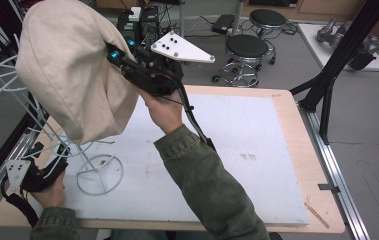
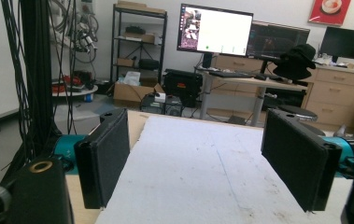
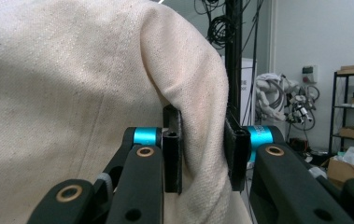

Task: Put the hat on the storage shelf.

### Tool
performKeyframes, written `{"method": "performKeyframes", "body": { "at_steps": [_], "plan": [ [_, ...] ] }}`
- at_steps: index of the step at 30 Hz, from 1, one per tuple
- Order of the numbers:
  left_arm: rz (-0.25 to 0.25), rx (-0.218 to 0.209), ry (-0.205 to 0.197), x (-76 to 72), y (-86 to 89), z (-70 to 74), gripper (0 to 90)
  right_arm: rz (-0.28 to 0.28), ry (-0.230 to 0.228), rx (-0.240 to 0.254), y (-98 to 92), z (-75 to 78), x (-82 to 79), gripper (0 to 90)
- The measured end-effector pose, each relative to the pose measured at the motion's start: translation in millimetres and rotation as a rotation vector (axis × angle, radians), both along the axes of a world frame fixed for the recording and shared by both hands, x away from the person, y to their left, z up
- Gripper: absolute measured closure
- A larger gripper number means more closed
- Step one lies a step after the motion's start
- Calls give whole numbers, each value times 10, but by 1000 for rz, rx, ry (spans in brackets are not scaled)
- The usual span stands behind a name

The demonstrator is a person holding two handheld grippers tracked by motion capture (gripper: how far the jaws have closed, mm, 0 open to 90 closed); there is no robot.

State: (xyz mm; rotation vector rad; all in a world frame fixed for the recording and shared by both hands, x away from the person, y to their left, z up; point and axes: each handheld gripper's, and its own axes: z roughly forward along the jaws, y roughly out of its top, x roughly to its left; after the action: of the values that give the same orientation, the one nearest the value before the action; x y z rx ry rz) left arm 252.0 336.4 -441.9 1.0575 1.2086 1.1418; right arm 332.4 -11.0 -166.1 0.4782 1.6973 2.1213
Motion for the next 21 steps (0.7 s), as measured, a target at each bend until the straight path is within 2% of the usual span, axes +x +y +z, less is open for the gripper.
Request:
{"method": "performKeyframes", "body": {
  "at_steps": [7, 12, 21],
  "plan": [
    [0, 2, 1, 3, 0, -2, 239, -4, -23, -73, 86, -37, -29, 743],
    [0, 3, 2, 2, 0, -2, 239, 15, -20, -140, 164, -141, -31, 745],
    [3, 1, 1, -3, 1, -1, 239, 16, 8, -144, 125, -288, 22, 748]
  ]
}}
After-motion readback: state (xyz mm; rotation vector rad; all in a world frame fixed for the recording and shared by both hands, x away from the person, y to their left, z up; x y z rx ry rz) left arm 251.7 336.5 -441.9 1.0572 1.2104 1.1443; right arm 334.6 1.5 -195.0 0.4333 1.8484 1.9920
